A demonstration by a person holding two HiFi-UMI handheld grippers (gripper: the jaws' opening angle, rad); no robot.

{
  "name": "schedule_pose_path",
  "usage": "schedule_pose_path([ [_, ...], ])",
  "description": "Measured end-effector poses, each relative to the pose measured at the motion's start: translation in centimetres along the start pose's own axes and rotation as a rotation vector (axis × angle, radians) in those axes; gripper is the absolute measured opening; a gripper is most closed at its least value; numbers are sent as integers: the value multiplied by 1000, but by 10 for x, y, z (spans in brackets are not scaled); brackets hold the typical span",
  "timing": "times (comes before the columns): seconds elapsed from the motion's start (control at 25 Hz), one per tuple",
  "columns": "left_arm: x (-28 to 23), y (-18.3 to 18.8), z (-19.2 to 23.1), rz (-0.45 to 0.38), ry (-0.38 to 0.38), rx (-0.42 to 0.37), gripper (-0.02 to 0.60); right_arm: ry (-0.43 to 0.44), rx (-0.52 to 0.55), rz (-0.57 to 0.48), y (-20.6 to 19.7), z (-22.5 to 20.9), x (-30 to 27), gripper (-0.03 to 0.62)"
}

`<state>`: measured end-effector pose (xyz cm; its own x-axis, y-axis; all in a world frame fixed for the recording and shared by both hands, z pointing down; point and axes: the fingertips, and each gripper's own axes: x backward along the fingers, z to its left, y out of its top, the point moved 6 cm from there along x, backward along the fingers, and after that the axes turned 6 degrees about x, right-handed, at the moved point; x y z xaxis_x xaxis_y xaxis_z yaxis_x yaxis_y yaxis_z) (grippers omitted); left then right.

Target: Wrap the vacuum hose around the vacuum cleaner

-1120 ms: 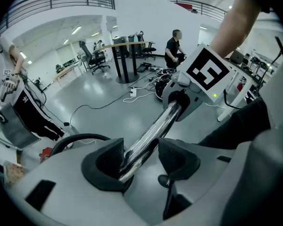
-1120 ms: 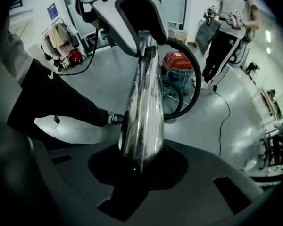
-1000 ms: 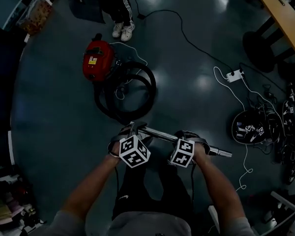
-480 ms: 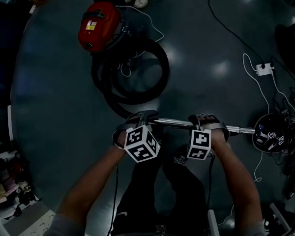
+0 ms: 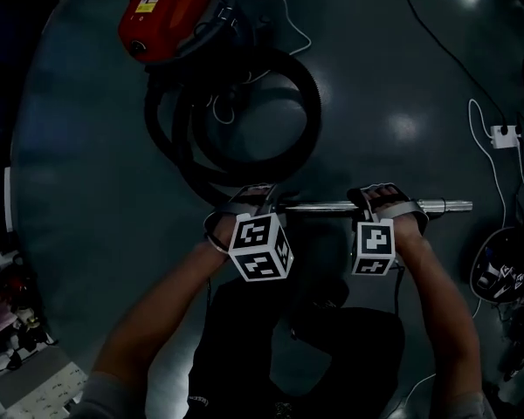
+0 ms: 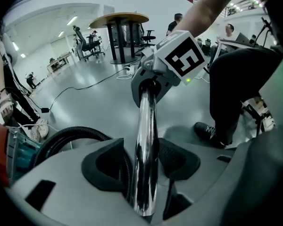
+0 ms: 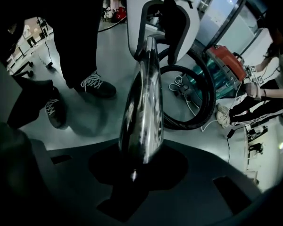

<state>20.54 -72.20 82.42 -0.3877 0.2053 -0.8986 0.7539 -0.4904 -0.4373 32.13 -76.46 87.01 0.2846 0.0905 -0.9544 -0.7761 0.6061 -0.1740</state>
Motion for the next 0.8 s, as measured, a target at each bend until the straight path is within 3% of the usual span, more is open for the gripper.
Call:
schedule_pose_path([
  [0.24, -64, -32, 25, 26, 11, -35, 219, -31, 55, -13, -17, -15, -67, 101],
  [0.48, -116, -62, 47, 31, 22, 15, 219, -38, 84, -26, -32, -24, -127, 101],
  [0.8, -162, -98, 66, 71, 102, -26, 219, 25, 58, 25, -35, -32, -189, 91],
])
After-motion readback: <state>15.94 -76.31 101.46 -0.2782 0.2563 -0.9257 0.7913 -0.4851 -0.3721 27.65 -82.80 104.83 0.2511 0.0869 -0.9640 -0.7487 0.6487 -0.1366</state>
